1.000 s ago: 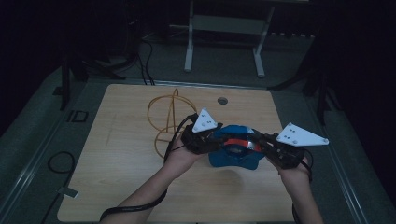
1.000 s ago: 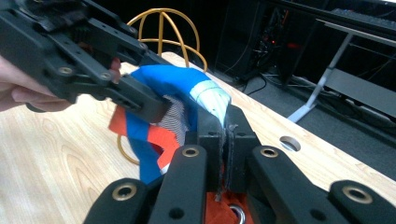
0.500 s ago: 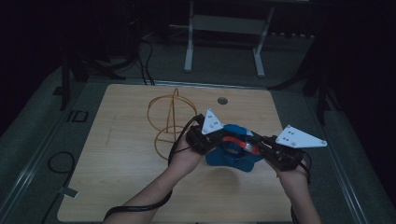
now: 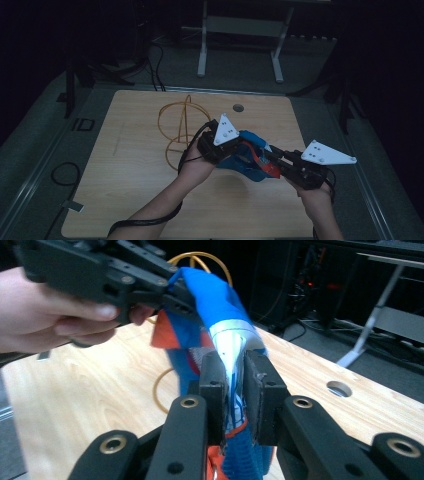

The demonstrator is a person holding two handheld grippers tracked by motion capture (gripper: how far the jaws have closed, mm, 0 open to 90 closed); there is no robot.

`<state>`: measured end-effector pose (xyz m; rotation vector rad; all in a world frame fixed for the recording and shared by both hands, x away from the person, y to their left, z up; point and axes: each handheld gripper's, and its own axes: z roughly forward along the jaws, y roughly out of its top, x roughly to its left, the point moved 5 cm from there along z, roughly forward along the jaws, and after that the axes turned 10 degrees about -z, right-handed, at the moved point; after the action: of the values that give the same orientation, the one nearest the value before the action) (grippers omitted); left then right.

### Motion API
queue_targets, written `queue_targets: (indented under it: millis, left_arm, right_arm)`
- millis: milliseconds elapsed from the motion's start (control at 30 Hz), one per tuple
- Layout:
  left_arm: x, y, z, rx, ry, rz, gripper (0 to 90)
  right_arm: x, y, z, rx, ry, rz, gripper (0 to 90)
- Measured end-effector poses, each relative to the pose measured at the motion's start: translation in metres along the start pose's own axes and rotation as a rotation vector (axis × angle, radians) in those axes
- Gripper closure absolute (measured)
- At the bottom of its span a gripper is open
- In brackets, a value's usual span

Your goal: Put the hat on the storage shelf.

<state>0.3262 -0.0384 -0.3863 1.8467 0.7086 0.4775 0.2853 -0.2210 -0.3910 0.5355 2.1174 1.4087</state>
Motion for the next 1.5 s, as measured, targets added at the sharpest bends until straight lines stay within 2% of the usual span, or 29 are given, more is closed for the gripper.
queue_targets:
  millis: [100,133,200,300,367,400,467,500,533,600,667,700,767,833,867,900,933,1000,1067,1133,1167,1200,1233,1367,1467,1500]
  left_arm:
    - [0.001,0.001,-0.002,0.001,0.0,0.003,88.3]
    - [0.002,0.0,-0.003,0.002,-0.012,0.001,88.2]
    - [0.003,0.0,-0.004,-0.002,-0.001,0.008,88.2]
    - [0.005,-0.002,-0.008,-0.014,-0.03,0.023,88.2]
    - [0.005,-0.002,-0.008,-0.014,-0.03,0.023,88.2]
    - [0.007,-0.003,-0.013,-0.035,-0.06,0.043,88.2]
    - [0.009,-0.003,-0.016,-0.04,-0.073,0.044,88.2]
    - [0.01,-0.004,-0.018,-0.048,-0.09,0.054,88.2]
    - [0.011,-0.004,-0.02,-0.048,-0.087,0.066,88.2]
    - [0.011,-0.005,-0.024,-0.064,-0.135,0.082,88.2]
    - [0.012,-0.005,-0.026,-0.069,-0.138,0.09,88.1]
    - [0.011,-0.004,-0.028,-0.083,-0.171,0.101,88.1]
    - [0.009,-0.004,-0.033,-0.104,-0.202,0.13,88.1]
    - [0.007,-0.003,-0.038,-0.132,-0.258,0.15,88.1]
    - [0.006,-0.002,-0.039,-0.132,-0.261,0.154,88.1]
    - [0.006,-0.001,-0.041,-0.15,-0.3,0.142,88.1]
    - [0.006,-0.001,-0.041,-0.15,-0.3,0.142,88.1]
    - [0.007,0.0,-0.043,-0.161,-0.328,0.129,88.1]
    - [0.006,0.001,-0.045,-0.186,-0.372,0.109,88.0]
    - [0.005,0.002,-0.048,-0.21,-0.425,0.098,88.0]
    - [0.005,0.002,-0.048,-0.21,-0.425,0.098,88.0]
    - [0.002,0.002,-0.049,-0.224,-0.464,0.102,88.0]
    - [0.0,0.002,-0.05,-0.231,-0.48,0.115,88.0]
    - [-0.008,0.002,-0.048,-0.217,-0.508,0.143,88.0]
    - [-0.011,0.002,-0.047,-0.211,-0.516,0.147,88.0]
    - [-0.012,0.002,-0.048,-0.213,-0.53,0.144,88.0]
  right_arm:
    - [0.005,0.002,-0.005,-0.006,0.013,-0.004,74.9]
    - [0.009,0.003,-0.011,-0.016,0.021,-0.014,72.4]
    - [0.011,0.005,-0.016,-0.022,0.02,-0.022,70.5]
    - [0.009,0.005,-0.023,-0.033,0.014,-0.024,67.7]
    - [0.008,0.004,-0.025,-0.035,0.008,-0.022,67.7]
    - [0.004,0.0,-0.028,-0.027,0.001,-0.017,65.5]
    - [0.001,-0.006,-0.027,-0.019,0.004,-0.003,65.4]
    - [0.001,-0.009,-0.027,-0.013,0.008,0.0,65.1]
    - [0.002,-0.011,-0.026,-0.011,0.02,0.002,64.3]
    - [0.004,-0.015,-0.025,-0.005,0.033,-0.004,63.7]
    - [0.005,-0.016,-0.025,-0.005,0.039,-0.007,63.8]
    - [0.007,-0.017,-0.025,-0.008,0.047,-0.011,63.7]
    - [0.009,-0.018,-0.025,-0.009,0.058,-0.01,63.6]
    - [0.015,-0.017,-0.024,-0.013,0.08,-0.022,62.4]
    - [0.017,-0.017,-0.024,-0.016,0.088,-0.028,61.9]
    - [0.02,-0.017,-0.024,-0.016,0.095,-0.031,61.7]
    - [0.022,-0.017,-0.024,-0.019,0.105,-0.036,61.2]
    - [0.025,-0.016,-0.024,-0.021,0.114,-0.036,60.8]
    - [0.033,-0.016,-0.023,-0.03,0.144,-0.037,59.7]
    - [0.035,-0.016,-0.022,-0.029,0.151,-0.041,59.2]
    - [0.035,-0.016,-0.022,-0.029,0.151,-0.041,59.2]
    - [0.037,-0.016,-0.021,-0.026,0.156,-0.05,58.3]
    - [0.04,-0.017,-0.018,-0.025,0.169,-0.044,58.1]
    - [0.043,-0.015,-0.012,-0.029,0.184,-0.054,57.7]
    - [0.047,-0.013,-0.009,-0.028,0.19,-0.063,60.4]
    - [0.048,-0.013,-0.007,-0.029,0.195,-0.062,64.3]
